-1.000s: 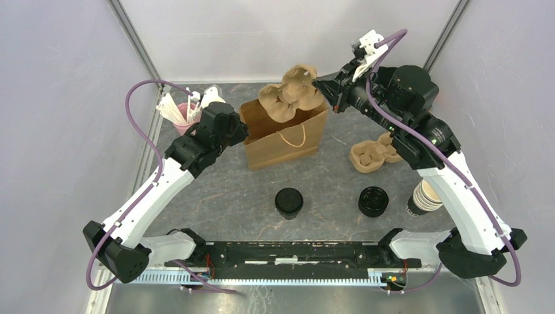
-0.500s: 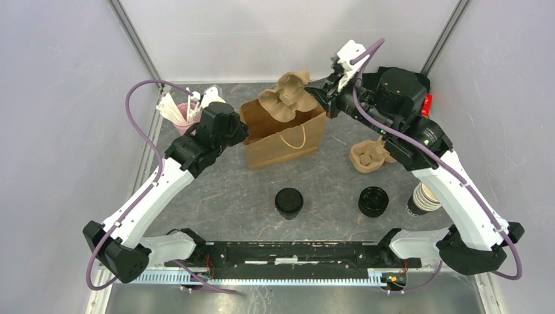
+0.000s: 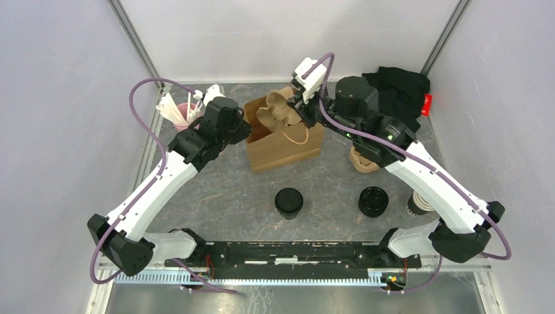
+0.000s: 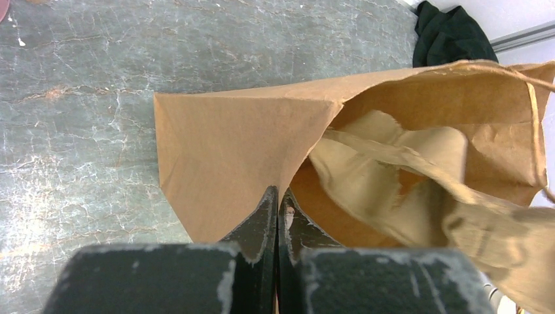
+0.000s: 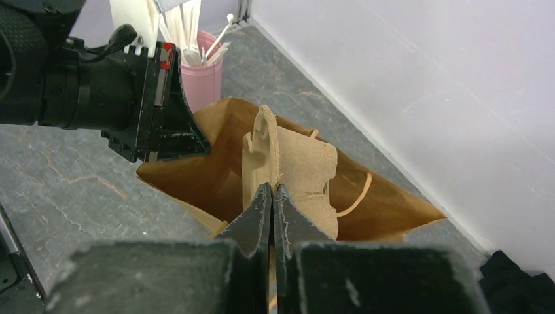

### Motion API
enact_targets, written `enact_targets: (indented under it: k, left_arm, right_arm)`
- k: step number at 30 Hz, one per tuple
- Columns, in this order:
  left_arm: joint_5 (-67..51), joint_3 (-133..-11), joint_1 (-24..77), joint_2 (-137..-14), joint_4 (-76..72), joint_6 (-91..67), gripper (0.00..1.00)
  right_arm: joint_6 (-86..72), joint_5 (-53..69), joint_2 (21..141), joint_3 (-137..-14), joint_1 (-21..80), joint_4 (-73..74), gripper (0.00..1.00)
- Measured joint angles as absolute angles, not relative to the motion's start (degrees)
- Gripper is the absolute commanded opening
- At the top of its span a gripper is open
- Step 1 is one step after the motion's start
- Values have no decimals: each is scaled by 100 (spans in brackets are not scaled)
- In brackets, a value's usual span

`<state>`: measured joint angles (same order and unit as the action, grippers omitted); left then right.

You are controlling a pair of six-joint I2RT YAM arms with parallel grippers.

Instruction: Pack the takeout coffee

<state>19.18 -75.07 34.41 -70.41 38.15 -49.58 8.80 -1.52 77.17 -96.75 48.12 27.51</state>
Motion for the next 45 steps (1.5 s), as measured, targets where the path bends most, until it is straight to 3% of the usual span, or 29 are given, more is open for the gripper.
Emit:
enact_targets:
  k: [23, 45]
  left_arm:
    - [1876, -7854, 3441, -7347, 4101, -5120, 2]
    - [1793, -7835, 3441, -7345, 3975, -4842, 2]
  right_arm:
    - [-757, -1411, 8571, -9856, 5019, 2781, 0]
    - [2445, 646, 8023, -9719, 4947, 2506, 0]
